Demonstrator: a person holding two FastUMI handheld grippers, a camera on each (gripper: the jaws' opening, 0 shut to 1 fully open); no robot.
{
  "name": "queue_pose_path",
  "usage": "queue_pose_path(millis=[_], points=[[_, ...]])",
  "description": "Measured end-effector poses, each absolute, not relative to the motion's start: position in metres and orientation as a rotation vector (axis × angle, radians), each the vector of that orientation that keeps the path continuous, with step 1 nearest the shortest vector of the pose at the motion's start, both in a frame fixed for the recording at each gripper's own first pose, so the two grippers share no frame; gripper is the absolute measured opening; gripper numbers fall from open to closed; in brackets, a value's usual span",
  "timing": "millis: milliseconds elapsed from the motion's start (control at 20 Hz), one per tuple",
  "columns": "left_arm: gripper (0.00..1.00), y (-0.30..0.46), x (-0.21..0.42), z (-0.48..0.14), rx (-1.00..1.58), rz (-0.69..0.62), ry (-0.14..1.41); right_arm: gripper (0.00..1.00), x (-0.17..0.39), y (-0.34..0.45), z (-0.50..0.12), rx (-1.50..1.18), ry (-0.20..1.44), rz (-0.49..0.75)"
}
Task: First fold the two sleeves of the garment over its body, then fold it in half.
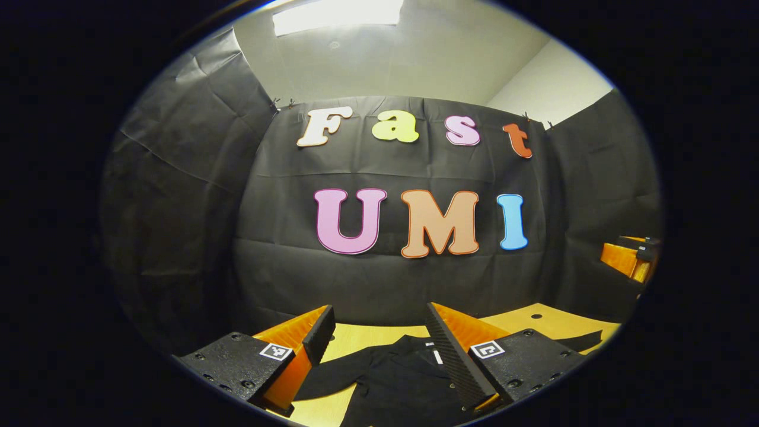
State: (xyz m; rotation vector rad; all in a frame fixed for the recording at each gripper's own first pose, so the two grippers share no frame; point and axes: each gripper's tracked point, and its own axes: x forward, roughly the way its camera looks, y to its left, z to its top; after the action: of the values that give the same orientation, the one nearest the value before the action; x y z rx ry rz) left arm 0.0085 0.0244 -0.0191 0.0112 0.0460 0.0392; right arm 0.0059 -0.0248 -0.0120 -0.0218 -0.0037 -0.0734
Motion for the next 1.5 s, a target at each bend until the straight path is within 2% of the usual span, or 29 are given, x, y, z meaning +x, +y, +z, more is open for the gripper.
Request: queue_pose_path(millis=[150, 450, 550, 800, 900, 1000, 1100, 1150, 1200, 1400, 1450, 1500], points=[[0.93, 0.025, 0.011, -0.017, 0.028, 0.035, 0.041, 0.96, 0.008, -0.029, -0.014, -0.024, -0.001, -0.082], [0.95, 0.025, 0.013, -0.018, 0.026, 0.038, 0.043, 0.98, 0.011, -0.037, -0.014, -0.029, 0.003, -0.084], [0.93, 0.025, 0.013, -0.017, 0.031, 0.038, 0.04, 0.98, 0.013, -0.042, -0.011, -0.033, -0.002, -0.089], [0.95, 0.019, 0.015, -0.01, 0.022, 0.055, 0.025, 0.98, 0.027, -0.058, -0.007, -0.059, -0.001, -0.087], [0.93, 0.012, 0.018, -0.009, 0.018, 0.053, 0.032, 0.98, 0.033, -0.075, -0.004, -0.07, -0.001, -0.098], [0.95, 0.008, 0.021, -0.005, 0.021, 0.059, 0.022, 0.96, 0.039, -0.102, -0.005, -0.079, 0.009, -0.131], [0.95, 0.002, 0.024, -0.003, 0.021, 0.064, 0.013, 0.99, 0.043, -0.135, -0.01, -0.09, 0.027, -0.174], [0.95, -0.002, 0.026, -0.003, 0.018, 0.067, 0.012, 0.96, 0.044, -0.15, -0.014, -0.095, 0.039, -0.195], [0.95, -0.004, 0.028, -0.003, 0.014, 0.071, 0.013, 1.0, 0.046, -0.165, -0.02, -0.101, 0.056, -0.212], [0.93, -0.024, 0.031, -0.004, 0.016, 0.073, 0.025, 0.96, 0.051, -0.21, -0.045, -0.116, 0.119, -0.253], [0.93, -0.029, 0.033, -0.003, 0.022, 0.073, 0.027, 1.0, 0.052, -0.219, -0.052, -0.117, 0.135, -0.256], [0.95, -0.034, 0.035, -0.002, 0.027, 0.073, 0.027, 0.98, 0.052, -0.226, -0.058, -0.116, 0.149, -0.257]])
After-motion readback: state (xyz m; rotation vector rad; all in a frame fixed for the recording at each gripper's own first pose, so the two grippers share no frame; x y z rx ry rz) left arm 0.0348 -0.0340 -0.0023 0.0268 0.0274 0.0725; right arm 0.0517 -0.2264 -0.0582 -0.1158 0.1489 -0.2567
